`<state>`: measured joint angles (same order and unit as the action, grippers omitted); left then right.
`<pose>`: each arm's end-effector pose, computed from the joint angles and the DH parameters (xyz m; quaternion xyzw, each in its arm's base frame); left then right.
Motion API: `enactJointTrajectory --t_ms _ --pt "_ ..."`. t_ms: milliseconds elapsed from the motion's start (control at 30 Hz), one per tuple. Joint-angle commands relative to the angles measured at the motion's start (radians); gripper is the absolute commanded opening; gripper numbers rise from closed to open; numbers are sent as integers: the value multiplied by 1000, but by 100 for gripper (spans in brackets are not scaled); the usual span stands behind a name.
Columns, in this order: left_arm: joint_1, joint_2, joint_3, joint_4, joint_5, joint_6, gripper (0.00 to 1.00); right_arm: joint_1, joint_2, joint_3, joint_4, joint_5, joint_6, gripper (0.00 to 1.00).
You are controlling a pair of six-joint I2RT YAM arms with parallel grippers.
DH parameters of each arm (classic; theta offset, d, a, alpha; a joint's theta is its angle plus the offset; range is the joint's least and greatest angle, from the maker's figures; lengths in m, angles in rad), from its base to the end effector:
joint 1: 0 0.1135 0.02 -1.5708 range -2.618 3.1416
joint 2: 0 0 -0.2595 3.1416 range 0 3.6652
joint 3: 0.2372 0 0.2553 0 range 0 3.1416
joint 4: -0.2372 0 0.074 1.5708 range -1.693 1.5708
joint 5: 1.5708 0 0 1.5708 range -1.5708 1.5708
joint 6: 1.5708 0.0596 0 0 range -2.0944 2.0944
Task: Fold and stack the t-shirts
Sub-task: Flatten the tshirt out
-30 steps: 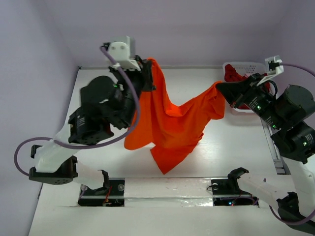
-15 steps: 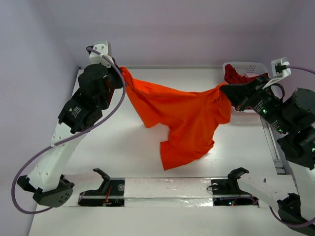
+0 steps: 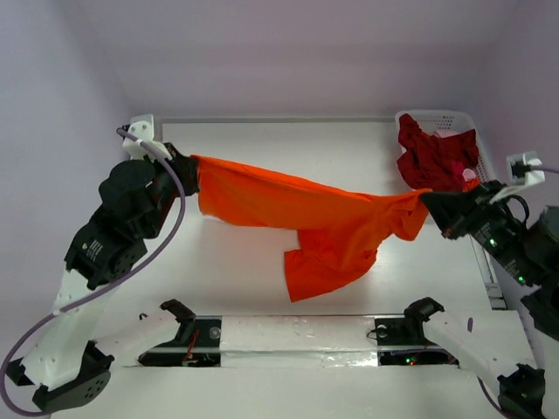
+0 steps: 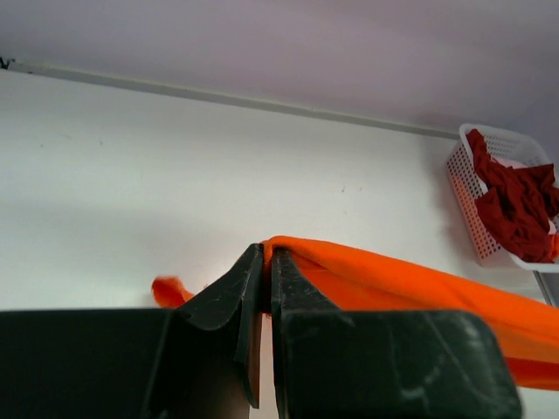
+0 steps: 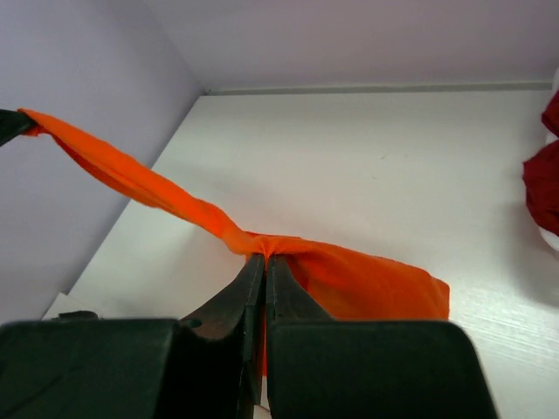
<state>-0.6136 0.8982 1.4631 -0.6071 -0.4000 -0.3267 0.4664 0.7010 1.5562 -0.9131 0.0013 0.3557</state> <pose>0.1479 -0.0758 0.4946 -0.0349 0.7199 -0.1794 0.6696 0.0649 0.0326 0.4998 -0.0398 0.7262 0.2738 0.6294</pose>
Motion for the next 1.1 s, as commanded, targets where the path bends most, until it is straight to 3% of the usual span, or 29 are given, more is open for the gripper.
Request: enactJointTrajectory --t_ms 0,200,433,767,1067 --pt "5 -41 21 -42 -10 -40 0 8 -55 48 -79 100 -29 0" --pt "5 -55 178 -158 -3 -37 0 8 -77 235 -191 88 -15 0" --pt "5 -74 224 -218 87 -46 0 8 -130 185 -191 -23 22 0" --pt "5 -232 79 -140 142 -69 0 8 -260 117 -227 -138 35 0" --pt "14 -268 97 -175 99 -25 0 8 -324 234 -322 -130 22 0"
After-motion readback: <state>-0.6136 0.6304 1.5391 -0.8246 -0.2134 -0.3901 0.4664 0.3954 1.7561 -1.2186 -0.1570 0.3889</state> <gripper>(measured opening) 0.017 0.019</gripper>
